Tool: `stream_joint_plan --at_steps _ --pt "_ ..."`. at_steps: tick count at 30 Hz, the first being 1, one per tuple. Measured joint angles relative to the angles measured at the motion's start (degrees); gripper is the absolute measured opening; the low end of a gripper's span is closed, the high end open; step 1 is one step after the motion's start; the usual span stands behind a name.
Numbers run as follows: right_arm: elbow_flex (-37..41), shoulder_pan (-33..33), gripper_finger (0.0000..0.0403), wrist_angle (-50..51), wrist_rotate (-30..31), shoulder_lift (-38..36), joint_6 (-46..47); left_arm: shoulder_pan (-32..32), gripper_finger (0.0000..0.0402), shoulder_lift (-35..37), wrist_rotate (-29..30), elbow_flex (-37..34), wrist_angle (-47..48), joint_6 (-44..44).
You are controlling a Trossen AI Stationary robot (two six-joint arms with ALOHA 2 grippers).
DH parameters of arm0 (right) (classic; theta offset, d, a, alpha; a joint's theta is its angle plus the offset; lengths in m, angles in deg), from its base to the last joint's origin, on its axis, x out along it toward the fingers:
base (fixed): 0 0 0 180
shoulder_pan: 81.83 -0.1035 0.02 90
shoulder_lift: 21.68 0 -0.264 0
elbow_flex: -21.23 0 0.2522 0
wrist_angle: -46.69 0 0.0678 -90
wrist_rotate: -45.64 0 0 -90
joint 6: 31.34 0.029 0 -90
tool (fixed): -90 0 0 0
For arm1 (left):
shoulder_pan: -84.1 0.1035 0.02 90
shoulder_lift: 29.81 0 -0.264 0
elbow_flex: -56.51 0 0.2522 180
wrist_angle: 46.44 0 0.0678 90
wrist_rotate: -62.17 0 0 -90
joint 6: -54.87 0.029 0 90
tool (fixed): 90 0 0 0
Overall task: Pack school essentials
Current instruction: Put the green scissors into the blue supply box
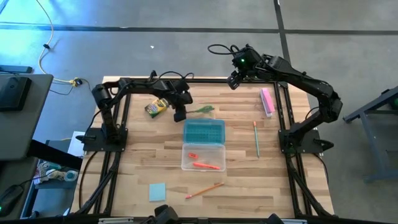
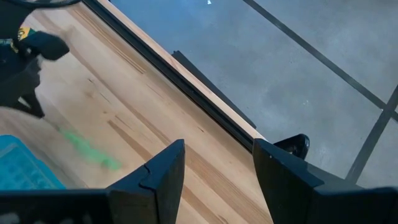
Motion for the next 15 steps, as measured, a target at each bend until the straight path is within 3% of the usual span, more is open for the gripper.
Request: stream_joint_plan --at_steps 7,15 --pt "0.0 0.0 0.0181 0.2 0.0 0.0 0.0 0.0 0.0000 0.3 1.2 0.0 0.2 -0.2" --pt "0.0 0.0 0.0181 0.3 0.0 0.0 -0.1 0.6 0.0000 3.2 -1.7 0.0 0.0 -4.0"
